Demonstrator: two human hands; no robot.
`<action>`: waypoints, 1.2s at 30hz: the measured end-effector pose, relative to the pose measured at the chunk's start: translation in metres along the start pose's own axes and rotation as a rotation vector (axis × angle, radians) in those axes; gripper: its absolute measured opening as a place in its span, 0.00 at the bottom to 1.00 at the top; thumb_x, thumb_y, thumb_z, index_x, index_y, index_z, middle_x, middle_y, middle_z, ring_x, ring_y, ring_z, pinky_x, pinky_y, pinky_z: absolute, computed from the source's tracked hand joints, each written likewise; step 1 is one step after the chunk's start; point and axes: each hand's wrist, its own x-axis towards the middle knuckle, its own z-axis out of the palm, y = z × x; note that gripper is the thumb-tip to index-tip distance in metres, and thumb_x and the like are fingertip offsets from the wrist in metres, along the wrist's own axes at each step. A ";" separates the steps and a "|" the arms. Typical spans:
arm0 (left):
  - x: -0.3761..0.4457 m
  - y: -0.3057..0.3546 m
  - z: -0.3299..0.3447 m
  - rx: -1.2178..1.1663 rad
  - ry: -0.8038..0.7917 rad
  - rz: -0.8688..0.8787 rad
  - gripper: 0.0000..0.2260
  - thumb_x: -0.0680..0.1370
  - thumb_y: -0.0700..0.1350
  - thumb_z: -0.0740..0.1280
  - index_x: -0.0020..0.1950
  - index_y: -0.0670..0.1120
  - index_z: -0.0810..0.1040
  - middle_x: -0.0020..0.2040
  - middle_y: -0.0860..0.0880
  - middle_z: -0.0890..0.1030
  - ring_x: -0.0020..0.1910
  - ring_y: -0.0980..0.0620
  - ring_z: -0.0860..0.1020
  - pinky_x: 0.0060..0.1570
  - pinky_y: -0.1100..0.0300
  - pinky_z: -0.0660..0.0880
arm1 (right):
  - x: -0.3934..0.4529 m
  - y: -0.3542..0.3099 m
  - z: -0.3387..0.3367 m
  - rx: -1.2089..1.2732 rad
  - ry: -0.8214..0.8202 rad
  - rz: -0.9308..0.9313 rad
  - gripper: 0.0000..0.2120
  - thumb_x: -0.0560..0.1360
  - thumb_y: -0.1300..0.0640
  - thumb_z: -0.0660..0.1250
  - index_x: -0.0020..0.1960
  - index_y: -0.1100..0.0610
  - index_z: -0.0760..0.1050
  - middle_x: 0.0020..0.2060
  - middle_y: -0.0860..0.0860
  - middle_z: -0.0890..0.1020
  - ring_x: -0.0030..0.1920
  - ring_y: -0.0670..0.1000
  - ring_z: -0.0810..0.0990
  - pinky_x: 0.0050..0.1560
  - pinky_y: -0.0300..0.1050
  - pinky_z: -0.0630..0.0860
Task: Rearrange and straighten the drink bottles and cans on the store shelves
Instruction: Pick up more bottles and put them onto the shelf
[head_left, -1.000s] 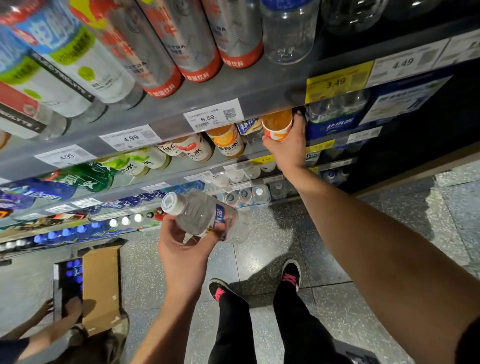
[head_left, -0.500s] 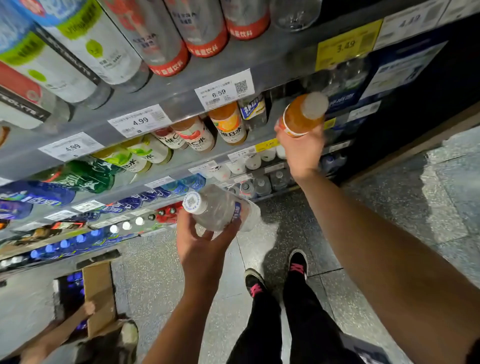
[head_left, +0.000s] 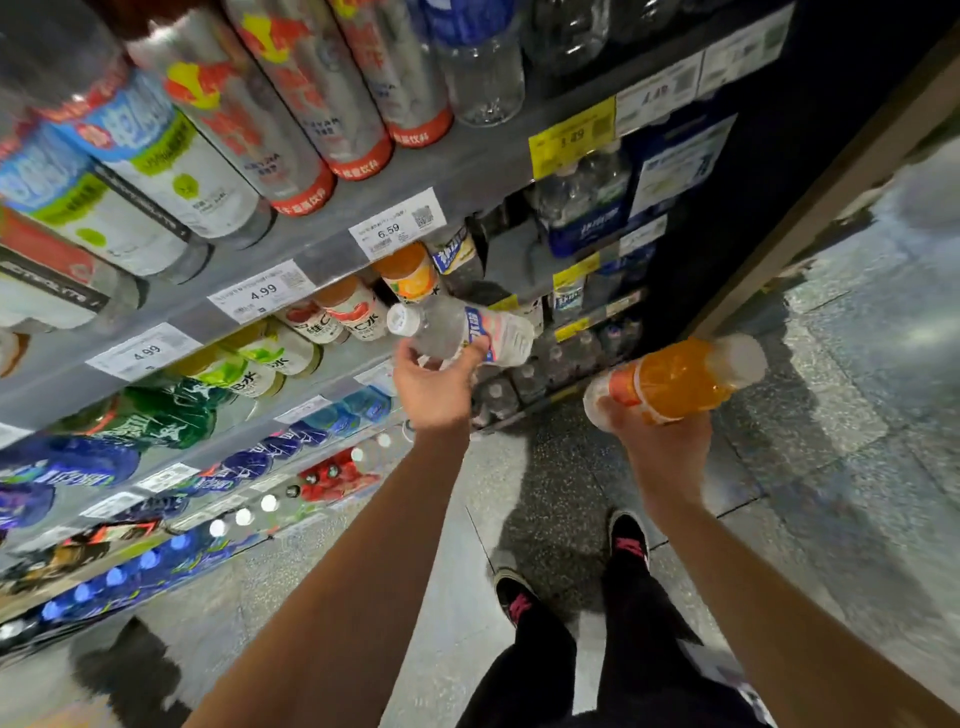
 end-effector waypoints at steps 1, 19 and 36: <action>0.008 0.000 0.014 0.027 0.003 0.032 0.19 0.67 0.33 0.80 0.53 0.41 0.75 0.44 0.50 0.82 0.36 0.65 0.80 0.44 0.62 0.78 | 0.002 0.001 -0.006 0.007 -0.005 0.002 0.23 0.64 0.54 0.82 0.54 0.51 0.76 0.44 0.42 0.83 0.43 0.36 0.81 0.50 0.39 0.76; 0.084 0.016 0.138 0.370 0.074 0.181 0.21 0.70 0.43 0.80 0.47 0.47 0.67 0.47 0.52 0.75 0.48 0.53 0.74 0.45 0.70 0.69 | 0.081 0.006 -0.060 -0.066 -0.192 0.015 0.30 0.58 0.46 0.82 0.56 0.53 0.77 0.46 0.47 0.85 0.47 0.48 0.85 0.56 0.57 0.80; 0.071 -0.017 0.130 0.185 -0.005 -0.024 0.29 0.73 0.40 0.78 0.71 0.40 0.72 0.65 0.44 0.80 0.65 0.50 0.78 0.67 0.55 0.74 | 0.070 -0.015 -0.060 -0.113 -0.312 -0.070 0.21 0.59 0.43 0.81 0.47 0.42 0.77 0.42 0.42 0.85 0.43 0.44 0.85 0.50 0.55 0.82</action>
